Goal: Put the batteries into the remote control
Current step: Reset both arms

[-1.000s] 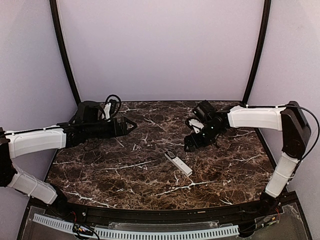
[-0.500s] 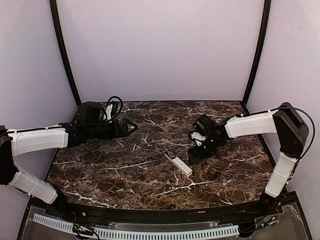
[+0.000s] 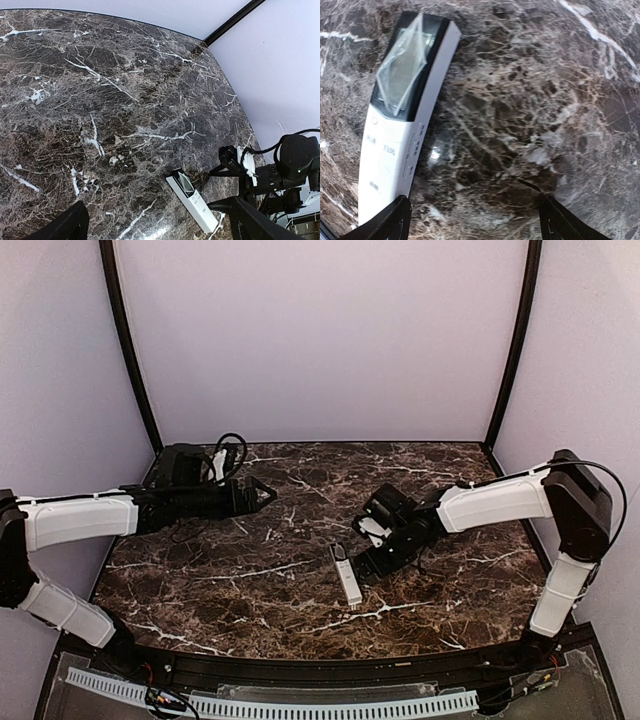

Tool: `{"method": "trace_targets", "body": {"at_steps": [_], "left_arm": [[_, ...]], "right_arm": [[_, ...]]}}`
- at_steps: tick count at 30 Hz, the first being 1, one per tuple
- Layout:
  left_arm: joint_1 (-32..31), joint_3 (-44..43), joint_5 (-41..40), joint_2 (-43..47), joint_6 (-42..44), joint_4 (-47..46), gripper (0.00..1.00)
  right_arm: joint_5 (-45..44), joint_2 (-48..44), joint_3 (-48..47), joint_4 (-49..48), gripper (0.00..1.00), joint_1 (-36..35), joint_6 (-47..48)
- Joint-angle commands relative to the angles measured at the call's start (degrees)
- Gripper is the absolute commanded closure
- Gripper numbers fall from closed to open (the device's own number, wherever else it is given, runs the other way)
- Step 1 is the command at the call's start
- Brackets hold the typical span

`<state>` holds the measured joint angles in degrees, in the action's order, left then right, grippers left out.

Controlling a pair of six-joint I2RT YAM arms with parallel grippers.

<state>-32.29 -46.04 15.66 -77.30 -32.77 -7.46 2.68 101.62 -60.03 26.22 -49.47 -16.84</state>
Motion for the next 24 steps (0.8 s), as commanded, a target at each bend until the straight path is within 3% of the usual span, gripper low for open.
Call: {"method": "trace_targets", "body": {"at_steps": [1, 8, 17, 24], "left_arm": [[0.3, -1.5, 1.0, -0.5, 0.1, 0.7, 0.01], [0.3, -1.8, 1.4, -1.3, 1.2, 1.7, 0.01], [0.3, -6.4, 1.0, -5.5, 6.3, 10.5, 0.01], [0.4, -11.0, -3.8, -6.6, 10.6, 15.3, 0.01]], "right_arm": [[5.1, 4.0, 1.2, 2.9, 0.12, -4.1, -4.3], [6.6, 3.8, -0.2, 2.5, 0.12, -6.9, -5.2], [3.6, -7.2, 0.4, 1.1, 0.07, -6.0, 0.1], [4.2, -19.3, 4.8, -6.5, 0.01, 2.5, 2.3]]}}
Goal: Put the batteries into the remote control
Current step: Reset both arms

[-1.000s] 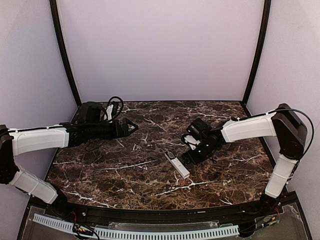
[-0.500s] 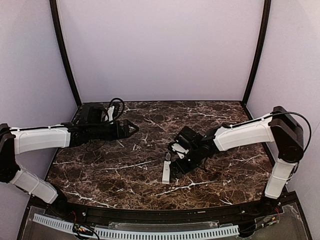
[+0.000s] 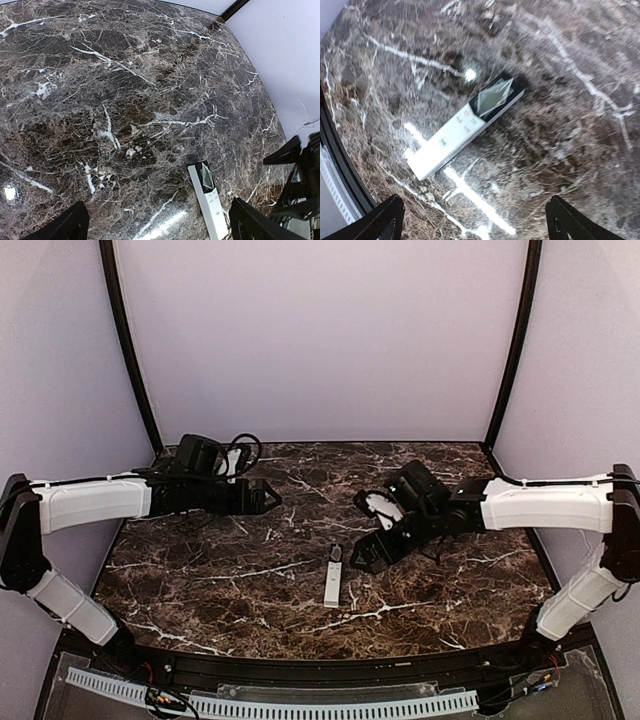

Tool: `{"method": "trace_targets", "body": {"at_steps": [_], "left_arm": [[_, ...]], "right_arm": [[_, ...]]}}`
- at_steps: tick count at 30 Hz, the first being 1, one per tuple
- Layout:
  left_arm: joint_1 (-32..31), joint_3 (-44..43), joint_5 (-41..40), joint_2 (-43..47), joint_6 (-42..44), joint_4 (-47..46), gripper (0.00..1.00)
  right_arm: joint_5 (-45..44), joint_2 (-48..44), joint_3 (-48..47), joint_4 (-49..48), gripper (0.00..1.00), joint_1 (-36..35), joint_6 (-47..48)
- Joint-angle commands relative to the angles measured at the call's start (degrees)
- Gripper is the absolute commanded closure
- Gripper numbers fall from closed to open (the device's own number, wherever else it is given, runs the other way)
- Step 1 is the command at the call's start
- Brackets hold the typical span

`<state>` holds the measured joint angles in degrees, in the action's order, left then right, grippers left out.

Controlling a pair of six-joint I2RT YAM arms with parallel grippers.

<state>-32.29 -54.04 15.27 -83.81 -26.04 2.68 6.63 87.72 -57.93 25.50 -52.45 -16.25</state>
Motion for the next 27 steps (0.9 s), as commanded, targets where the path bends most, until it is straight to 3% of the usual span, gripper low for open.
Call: {"method": "trace_targets", "body": {"at_steps": [1, 7, 12, 20, 27], "left_arm": [[0.4, -3.7, -4.4, -0.2, 4.6, 6.1, 0.01], [0.5, -7.2, -11.6, -2.8, 7.7, 13.1, 0.02], [1.7, -3.5, -17.4, -2.6, 8.3, 12.8, 0.01], [2.3, 3.9, -17.7, -2.6, 4.2, 8.3, 0.01], [2.3, 3.5, -19.4, -1.9, 5.0, 7.3, 0.01]], "right_arm": [[1.2, -6.6, 3.6, -7.3, 0.02, 7.4, 1.7], [7.6, -10.8, 9.9, -18.2, 0.01, 19.1, -0.2], [12.4, -10.8, 16.3, -27.3, 0.01, 25.1, -1.6], [16.8, -6.8, 23.1, -37.6, 0.02, 27.4, -4.4], [20.2, -4.9, 22.8, -40.3, 0.01, 27.4, -4.2]]}}
